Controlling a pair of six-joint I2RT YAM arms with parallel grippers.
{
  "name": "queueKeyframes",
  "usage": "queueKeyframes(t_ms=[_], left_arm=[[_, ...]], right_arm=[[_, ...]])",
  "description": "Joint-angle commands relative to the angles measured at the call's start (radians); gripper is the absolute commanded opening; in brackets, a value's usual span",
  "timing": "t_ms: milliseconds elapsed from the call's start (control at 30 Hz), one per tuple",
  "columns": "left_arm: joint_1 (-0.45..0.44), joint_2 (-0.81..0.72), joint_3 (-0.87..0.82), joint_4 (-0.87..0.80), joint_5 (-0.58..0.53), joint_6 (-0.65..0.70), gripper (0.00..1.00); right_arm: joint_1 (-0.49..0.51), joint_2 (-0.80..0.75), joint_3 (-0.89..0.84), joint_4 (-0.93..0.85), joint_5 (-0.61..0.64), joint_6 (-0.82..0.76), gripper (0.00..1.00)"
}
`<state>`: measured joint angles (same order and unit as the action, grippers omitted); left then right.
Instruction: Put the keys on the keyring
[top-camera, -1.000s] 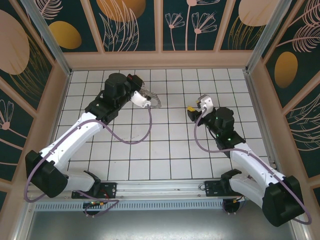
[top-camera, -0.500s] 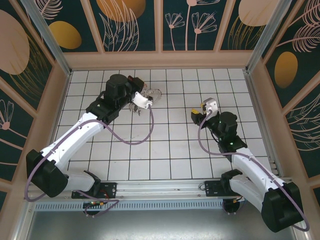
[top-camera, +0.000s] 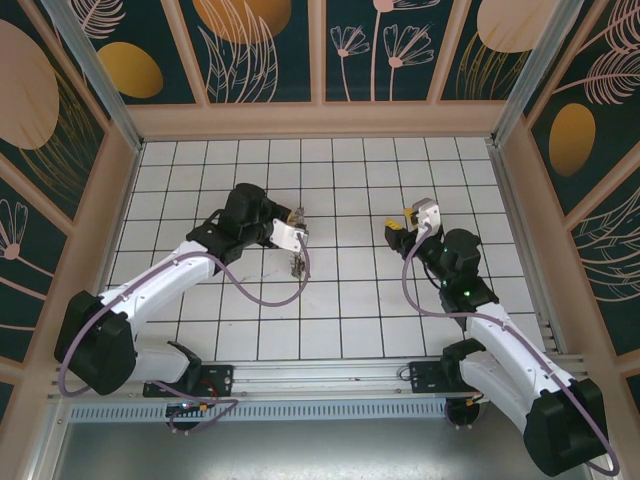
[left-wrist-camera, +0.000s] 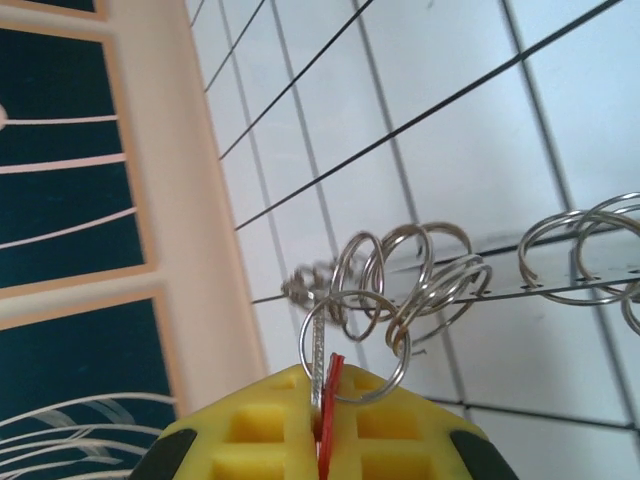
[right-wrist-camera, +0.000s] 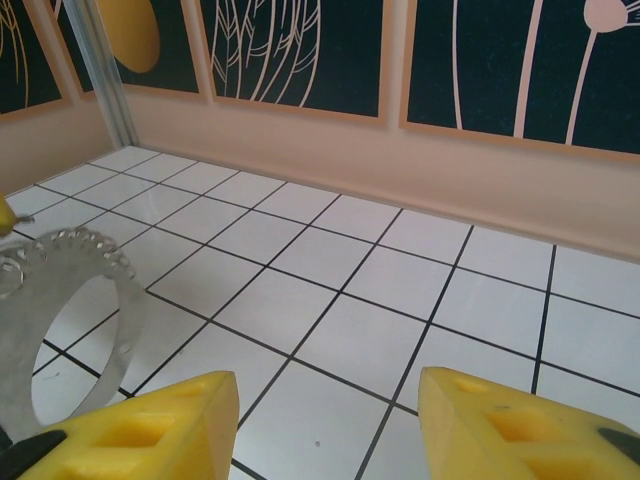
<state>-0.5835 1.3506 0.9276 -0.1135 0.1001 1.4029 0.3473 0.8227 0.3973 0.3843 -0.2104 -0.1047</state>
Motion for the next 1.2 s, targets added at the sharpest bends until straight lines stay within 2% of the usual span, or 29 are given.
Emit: queueKeyframes(t_ms=[0, 67, 400, 500, 667, 833, 1000, 1100, 1167], left_arm=[[-0.017, 0.02, -0.046, 0.054, 0.112, -0.154, 0.0], [-0.033, 0.033, -0.08, 0.08, 0.14, -0.184, 0.0], [-0.043, 0.128, -0.164, 0.135, 0.109, -0.342, 0.0], [-0.042, 0.148, -0.172, 0.139, 0.135, -0.397, 0.06], [-0.051, 0.185, -0.165, 0.145, 0.172, -0.464, 0.1], [-0.082, 0.262, -0.108, 0.12, 0.219, -0.57, 0.12], [-0.127, 0.39, 0.076, 0.027, 0.235, -0.852, 0.12], [-0.144, 0.45, 0.173, -0.057, 0.193, -0.958, 0.13], [-0.147, 0.477, 0.224, -0.107, 0.219, -0.99, 0.18]], right_arm=[[-0.008, -0.011, -0.005, -0.011, -0.018, 0.023, 0.51], [-0.008, -0.011, -0.005, -0.01, -0.017, 0.027, 0.51], [-0.008, -0.028, -0.003, -0.07, 0.001, 0.005, 0.51], [-0.01, -0.039, -0.019, -0.056, 0.028, 0.016, 0.51], [-0.025, -0.041, -0.061, 0.009, 0.054, 0.061, 0.51], [-0.035, -0.029, -0.086, 0.05, 0.061, 0.09, 0.51], [-0.053, -0.016, -0.101, 0.069, 0.07, 0.11, 0.51], [-0.065, -0.01, -0.108, 0.085, 0.074, 0.123, 0.51], [-0.075, -0.006, -0.116, 0.102, 0.077, 0.132, 0.51]])
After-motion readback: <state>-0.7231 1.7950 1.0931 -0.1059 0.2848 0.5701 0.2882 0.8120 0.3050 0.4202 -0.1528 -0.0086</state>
